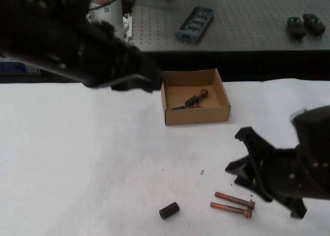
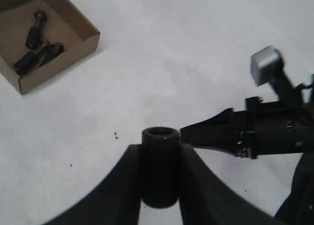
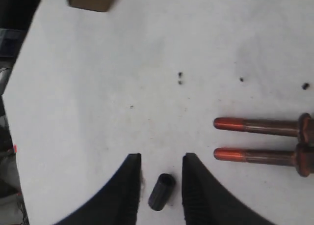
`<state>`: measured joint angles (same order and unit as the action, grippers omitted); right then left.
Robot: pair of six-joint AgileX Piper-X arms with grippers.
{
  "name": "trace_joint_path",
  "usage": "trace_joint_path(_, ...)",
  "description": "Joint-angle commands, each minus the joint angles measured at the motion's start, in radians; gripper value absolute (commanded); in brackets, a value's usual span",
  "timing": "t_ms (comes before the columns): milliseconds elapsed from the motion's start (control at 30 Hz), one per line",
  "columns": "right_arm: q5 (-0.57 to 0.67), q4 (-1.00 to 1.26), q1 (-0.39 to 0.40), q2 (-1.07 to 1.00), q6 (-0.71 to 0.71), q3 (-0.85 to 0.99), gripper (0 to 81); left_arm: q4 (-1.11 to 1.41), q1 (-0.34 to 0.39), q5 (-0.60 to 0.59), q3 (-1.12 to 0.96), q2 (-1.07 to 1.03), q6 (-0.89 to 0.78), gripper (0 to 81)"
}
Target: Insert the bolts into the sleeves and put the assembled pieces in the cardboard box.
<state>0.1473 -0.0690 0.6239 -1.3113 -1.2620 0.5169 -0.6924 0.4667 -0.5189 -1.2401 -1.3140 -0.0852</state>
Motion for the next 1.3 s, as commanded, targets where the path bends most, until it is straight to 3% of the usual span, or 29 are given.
trace_joint_path(0, -0.010, 0.015, -0.001, -0.047, -0.109, 0.008, 26.3, 0.005, 0.000, -0.010, -0.002, 0.032, -0.037, 12.5)
trace_joint_path(367, -0.066, 0.015, 0.062, -0.134, -0.380, 0.008, 26.2, -0.048, 0.000, -0.010, -0.002, 0.142, -0.046, 12.5)
trace_joint_path(900, -0.064, -0.039, 0.056, -0.221, -0.383, 0.008, 22.9, -0.077, 0.000, -0.010, -0.002, 0.185, -0.044, 12.5)
trace_joint_path(1267, -0.044, -0.031, -0.030, -0.242, -0.314, 0.008, 22.9, -0.045, 0.000, -0.010, 0.066, 0.185, 0.003, 12.5)
